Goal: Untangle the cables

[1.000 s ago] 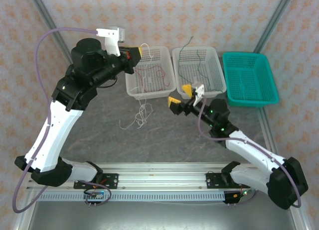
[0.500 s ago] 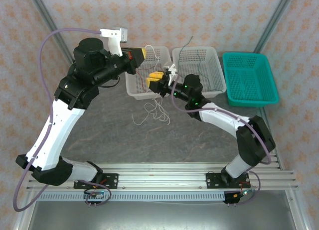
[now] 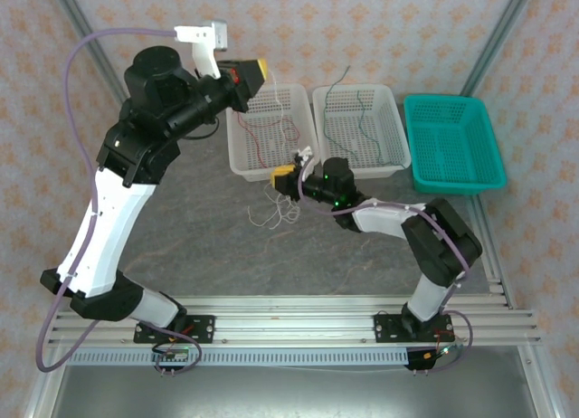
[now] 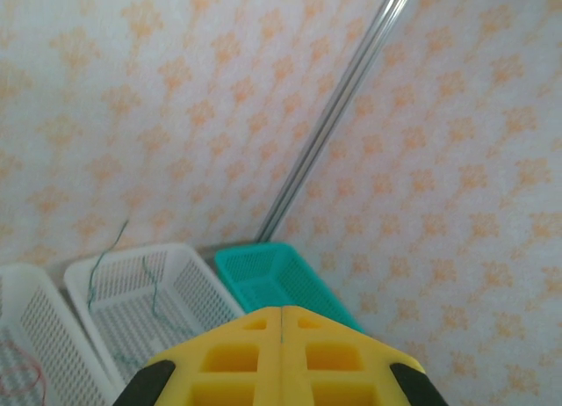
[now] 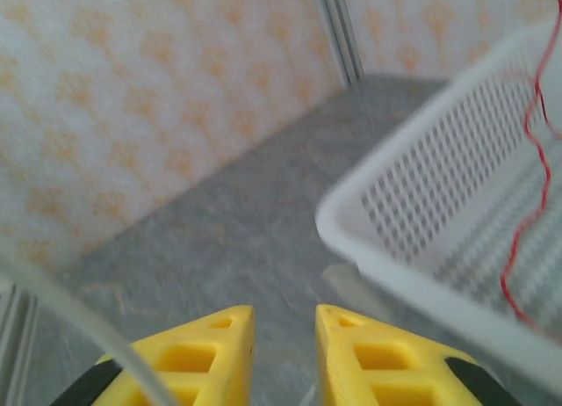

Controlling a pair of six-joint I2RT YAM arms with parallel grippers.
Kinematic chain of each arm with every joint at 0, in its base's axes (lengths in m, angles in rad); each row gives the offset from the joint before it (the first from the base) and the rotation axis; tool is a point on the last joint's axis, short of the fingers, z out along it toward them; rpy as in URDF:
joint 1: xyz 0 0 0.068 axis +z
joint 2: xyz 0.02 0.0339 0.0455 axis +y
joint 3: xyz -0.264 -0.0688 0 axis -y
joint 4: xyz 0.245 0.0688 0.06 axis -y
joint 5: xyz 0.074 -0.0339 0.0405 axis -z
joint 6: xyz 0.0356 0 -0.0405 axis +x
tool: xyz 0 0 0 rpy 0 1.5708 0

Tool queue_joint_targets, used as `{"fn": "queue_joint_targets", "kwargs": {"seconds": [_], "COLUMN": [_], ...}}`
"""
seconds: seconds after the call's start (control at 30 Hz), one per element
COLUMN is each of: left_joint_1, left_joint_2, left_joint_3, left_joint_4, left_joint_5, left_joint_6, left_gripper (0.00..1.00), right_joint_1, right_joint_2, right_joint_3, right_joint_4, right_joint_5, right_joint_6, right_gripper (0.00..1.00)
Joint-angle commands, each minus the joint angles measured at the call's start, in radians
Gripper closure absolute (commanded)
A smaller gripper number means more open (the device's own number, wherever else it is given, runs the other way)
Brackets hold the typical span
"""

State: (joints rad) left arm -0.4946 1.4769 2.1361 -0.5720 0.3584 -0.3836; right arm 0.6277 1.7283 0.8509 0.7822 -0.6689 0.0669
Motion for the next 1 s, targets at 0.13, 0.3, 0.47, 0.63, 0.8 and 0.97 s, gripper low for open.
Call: {"fn": "queue_joint_targets", "kwargs": {"seconds": [0.13, 0.3, 0.47, 0.63, 0.8, 0.97], "left_joint_1": [0.009, 0.014, 0.044, 0.086, 0.097, 0.097], "left_joint_2": [0.057, 0.083, 0.115, 0.161, 0.178, 0.178], "left_joint_3": [0.176, 0.245, 0.305, 0.392, 0.409, 0.376], "left_joint_4": [-0.009, -0.035, -0.046, -0.062, -0.07, -0.052], "left_joint_5": [-0.014, -0.048, -0.055, -0.052, -0.025, 0.001], "left_joint_6": [0.043, 0.08, 0.092, 0.088, 0.069, 0.047], "left_gripper": [1.0, 1.0, 1.0, 1.0, 1.0, 1.0], "right_joint_1": [0.003, 0.007, 0.013, 0.014, 0.013, 0.014], "right_joint_2": [0.059, 0.112, 0.112, 0.021, -0.23, -0.511], "right_joint_3": [-0.098, -0.159, -0.298, -0.391, -0.457, -0.386], "right_joint_4": [0.071, 0.092, 0.158, 0.135, 0.04, -0.141], "right_joint_5": [0.006, -0.004, 0.057, 0.072, 0.122, 0.233], "right_joint_6": [-0.005, 0.041, 0.023, 0.003, -0.051, -0.14], "right_gripper": [0.88, 0.54, 0.43, 0.39, 0.19, 0.05]}}
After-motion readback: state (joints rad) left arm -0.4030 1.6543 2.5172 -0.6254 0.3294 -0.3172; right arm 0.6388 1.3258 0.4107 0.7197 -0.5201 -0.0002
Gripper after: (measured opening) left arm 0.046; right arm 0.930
